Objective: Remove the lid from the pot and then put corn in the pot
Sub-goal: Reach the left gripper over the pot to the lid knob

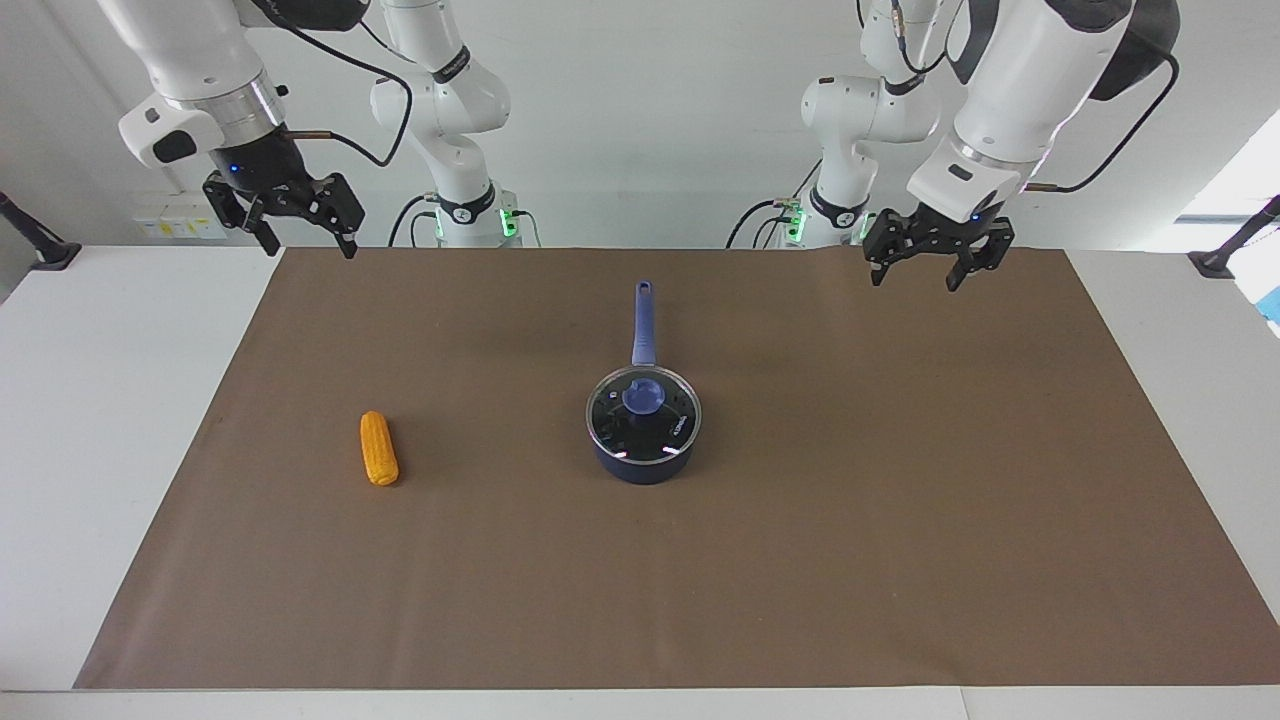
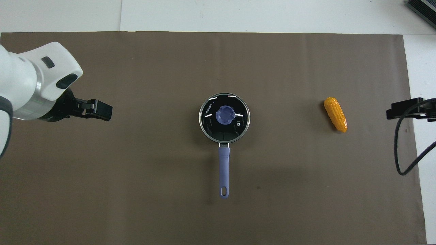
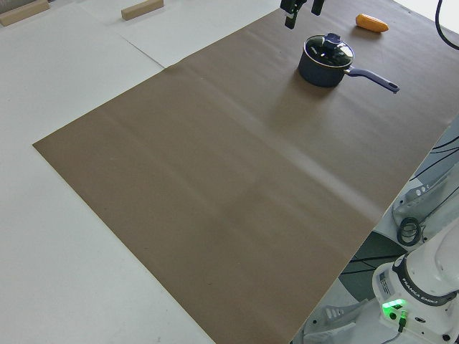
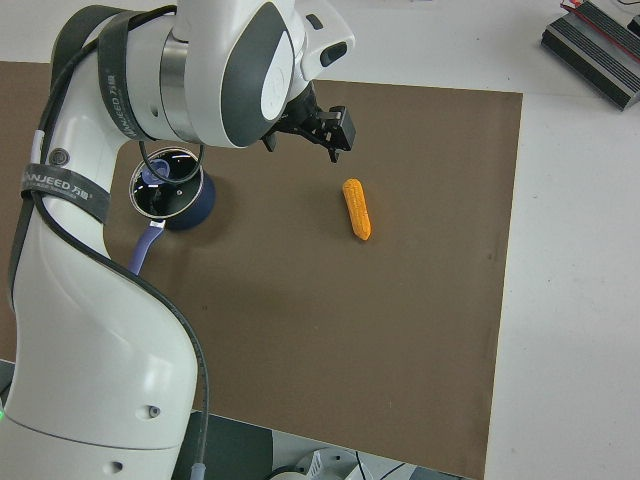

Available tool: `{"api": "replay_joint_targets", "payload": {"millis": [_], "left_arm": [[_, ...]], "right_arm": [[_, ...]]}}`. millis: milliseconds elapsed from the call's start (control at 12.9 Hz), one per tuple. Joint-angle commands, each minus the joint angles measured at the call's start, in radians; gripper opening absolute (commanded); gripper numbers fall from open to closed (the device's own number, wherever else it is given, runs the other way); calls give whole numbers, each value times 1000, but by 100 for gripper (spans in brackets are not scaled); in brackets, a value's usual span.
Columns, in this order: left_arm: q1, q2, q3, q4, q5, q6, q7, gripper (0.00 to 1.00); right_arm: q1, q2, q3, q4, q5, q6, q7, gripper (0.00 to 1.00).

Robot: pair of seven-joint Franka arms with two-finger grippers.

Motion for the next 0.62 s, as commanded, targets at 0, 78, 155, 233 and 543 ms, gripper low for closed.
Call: {"api": "replay_joint_targets", "payload": {"millis": [0, 78, 155, 233, 543], "left_arm": [[-59, 17, 15, -20, 16, 48, -61, 100], [-76, 32, 15, -20, 16, 67, -89, 100], [-94, 41, 15, -21, 16, 82, -114, 100], [-107, 54, 15, -20, 18, 90, -134, 100], [-182, 116, 15, -18, 46, 162, -250, 100]], "right_arm": [[-12, -12, 13, -7, -1, -1, 14, 100], [-12, -12, 13, -7, -1, -1, 14, 100], [-12, -12, 13, -7, -1, -1, 14, 100], [-12, -12, 13, -7, -1, -1, 16, 100], [-12, -12, 13, -7, -1, -1, 16, 100]]}}
